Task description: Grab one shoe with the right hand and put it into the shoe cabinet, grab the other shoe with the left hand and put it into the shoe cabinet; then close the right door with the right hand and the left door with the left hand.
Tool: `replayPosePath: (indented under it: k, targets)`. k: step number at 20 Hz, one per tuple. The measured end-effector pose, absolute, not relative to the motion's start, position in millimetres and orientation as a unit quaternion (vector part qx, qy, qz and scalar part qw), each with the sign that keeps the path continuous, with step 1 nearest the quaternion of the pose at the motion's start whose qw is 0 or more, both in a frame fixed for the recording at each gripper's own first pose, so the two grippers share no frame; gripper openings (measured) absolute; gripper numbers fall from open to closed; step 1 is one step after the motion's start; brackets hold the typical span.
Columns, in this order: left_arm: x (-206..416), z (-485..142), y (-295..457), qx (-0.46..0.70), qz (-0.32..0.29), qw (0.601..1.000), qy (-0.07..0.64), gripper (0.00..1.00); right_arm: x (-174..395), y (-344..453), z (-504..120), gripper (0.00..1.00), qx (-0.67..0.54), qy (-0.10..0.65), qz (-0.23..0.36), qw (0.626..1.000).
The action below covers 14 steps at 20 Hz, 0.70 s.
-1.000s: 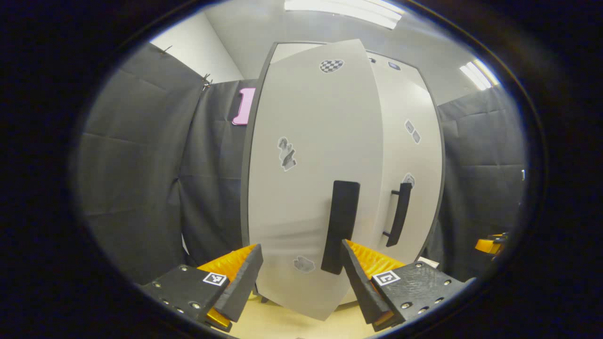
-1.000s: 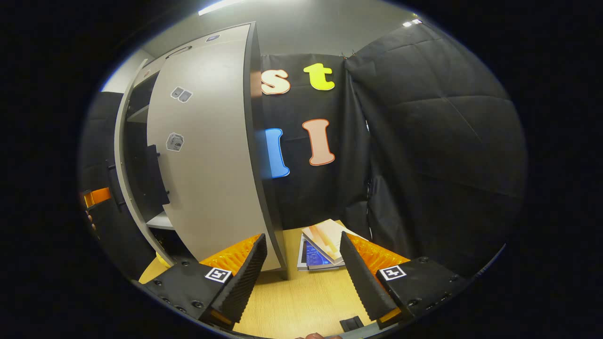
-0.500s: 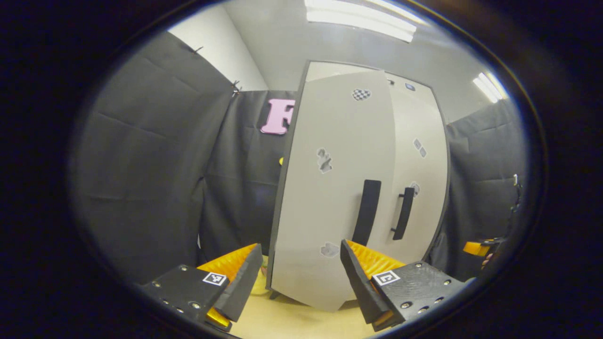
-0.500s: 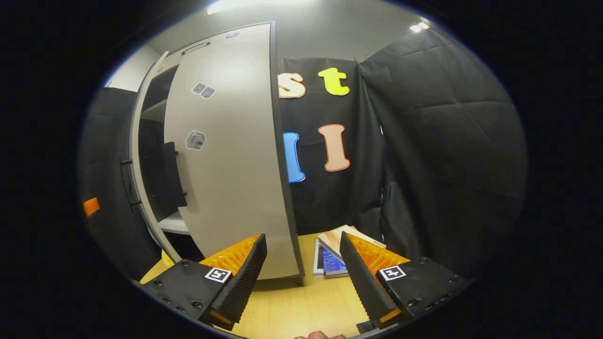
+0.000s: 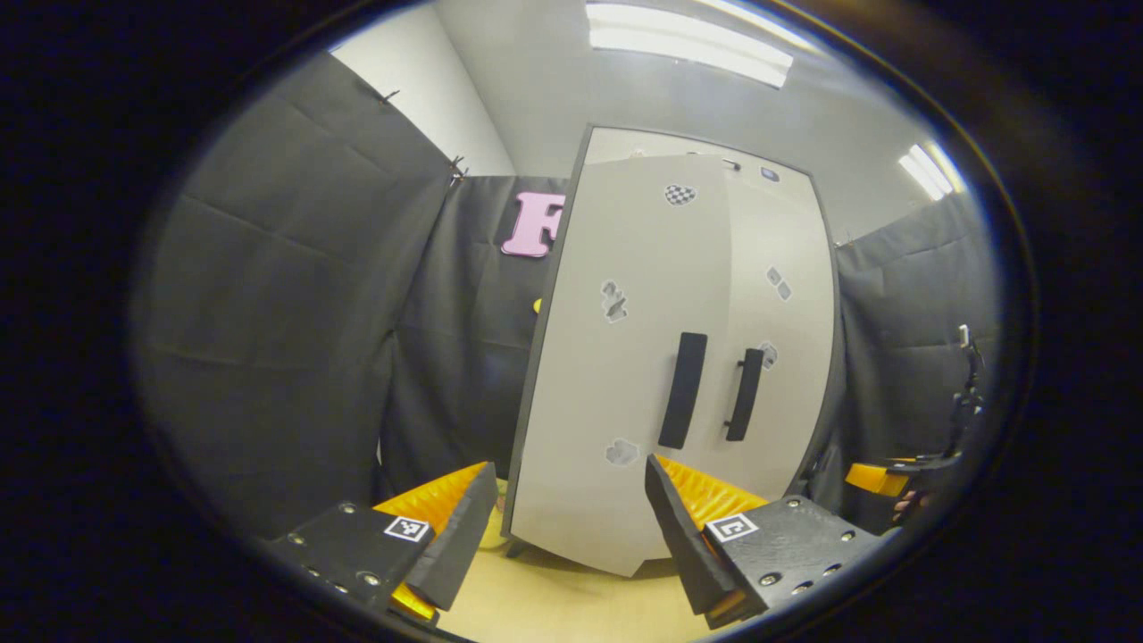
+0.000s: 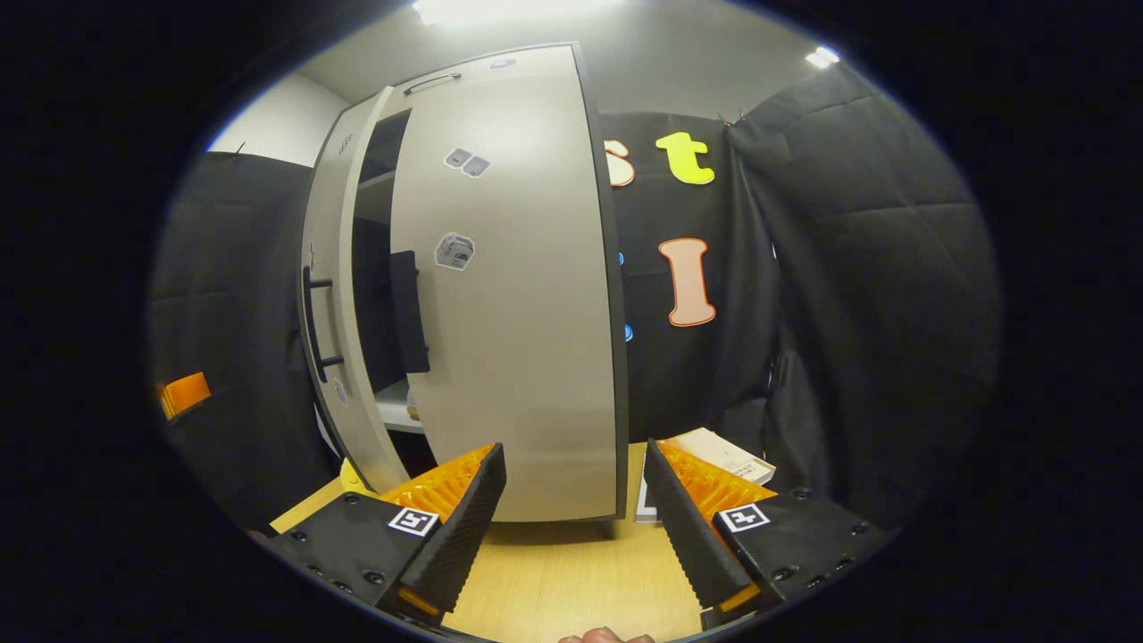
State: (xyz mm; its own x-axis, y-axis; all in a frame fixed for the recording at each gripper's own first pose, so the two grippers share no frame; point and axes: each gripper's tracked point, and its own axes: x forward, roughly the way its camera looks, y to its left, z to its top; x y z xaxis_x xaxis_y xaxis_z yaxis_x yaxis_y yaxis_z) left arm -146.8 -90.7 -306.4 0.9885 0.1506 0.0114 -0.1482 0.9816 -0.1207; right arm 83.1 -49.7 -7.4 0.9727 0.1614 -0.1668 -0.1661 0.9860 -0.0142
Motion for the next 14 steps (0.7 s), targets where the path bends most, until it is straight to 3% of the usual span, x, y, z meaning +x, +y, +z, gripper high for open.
replayPosePath:
  k: [9,10,14]
  targets:
    - [-168,-305,-96,-0.04,0.053,0.998,0.0,0.94,74,-39,3,0.92,-0.01,0.065,0.092,0.994]
    - [-167,-305,-96,-0.037,0.051,0.998,0.003,0.94,74,-37,2,0.98,-0.008,0.067,0.09,0.994]
    - [-174,-311,-96,-0.048,0.053,0.997,0.018,0.94,71,-24,0,0.98,-0.004,0.079,0.096,0.992]
